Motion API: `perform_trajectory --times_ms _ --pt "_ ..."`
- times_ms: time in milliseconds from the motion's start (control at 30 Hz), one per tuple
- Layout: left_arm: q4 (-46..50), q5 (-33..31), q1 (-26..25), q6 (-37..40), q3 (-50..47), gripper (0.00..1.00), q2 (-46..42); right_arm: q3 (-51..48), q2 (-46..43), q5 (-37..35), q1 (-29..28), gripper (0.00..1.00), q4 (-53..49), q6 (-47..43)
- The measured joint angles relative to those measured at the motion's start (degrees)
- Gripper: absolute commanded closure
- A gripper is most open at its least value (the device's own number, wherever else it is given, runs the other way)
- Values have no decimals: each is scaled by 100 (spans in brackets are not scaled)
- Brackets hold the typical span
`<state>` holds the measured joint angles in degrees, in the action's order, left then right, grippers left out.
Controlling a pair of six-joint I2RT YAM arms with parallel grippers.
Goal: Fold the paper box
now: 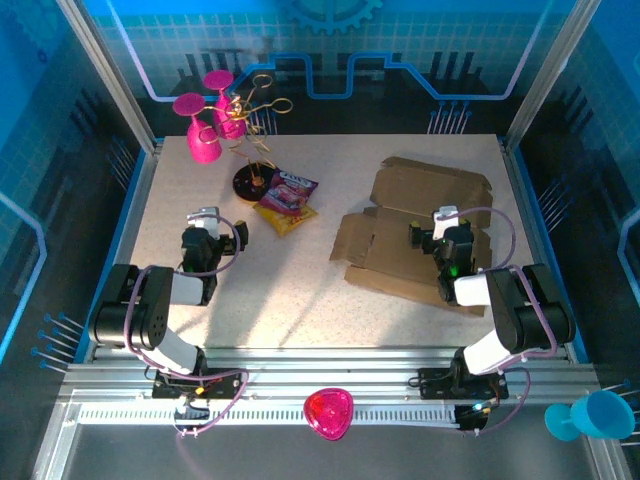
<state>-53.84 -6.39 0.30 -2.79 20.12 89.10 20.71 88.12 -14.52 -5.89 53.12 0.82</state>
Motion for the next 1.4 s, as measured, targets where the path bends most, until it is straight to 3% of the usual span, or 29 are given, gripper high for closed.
perform_trajectory --times_ms 300,367,500,600,667,733,833,933,1033,1167,1233,1400 --pt "-28 -109 -22 0 -15 1 -24 -42 -52 -55 -15 0 22 -11" --pt "52 -391 -103 2 -94 0 -256 -197 -317 -494 -264 0 72 -144" --pt "857 -1213 -616 2 -63 1 -1617 -79 -1705 -1366 -1143 0 -608 -409" --pt "1937 -1851 -1003 -544 573 1 -2564 1606 -2503 -1644 -1154 0 -2455 -22" --pt "3453 -2028 -1019 -1655 1528 1 -2935 3333 -2516 -1329 -909 0 -3825 654" --pt "4369 -1665 -787 -2841 2415 3 -3121 4673 -2564 -887 -424 0 -4793 1784" --pt "5156 -603 -485 -4264 3185 19 -2975 5405 -2708 -256 264 32 -5971 2835" --pt "5882 197 -1075 -5090 3624 33 -2361 5727 -2415 -122 -144 45 -7394 3440" --pt "6349 745 -2308 -5678 3512 41 -1864 5086 -2251 402 -448 45 -8194 3928" --pt "6286 1274 -3635 -6387 3110 40 -1377 3665 -2487 1113 -365 42 -8937 4417" --pt "5908 1486 -3947 -6819 2942 41 -975 3241 -2682 1473 -184 40 -9173 4592" --pt "4972 1687 -4186 -7635 2900 40 221 2938 -3001 2153 249 37 -9101 4861"
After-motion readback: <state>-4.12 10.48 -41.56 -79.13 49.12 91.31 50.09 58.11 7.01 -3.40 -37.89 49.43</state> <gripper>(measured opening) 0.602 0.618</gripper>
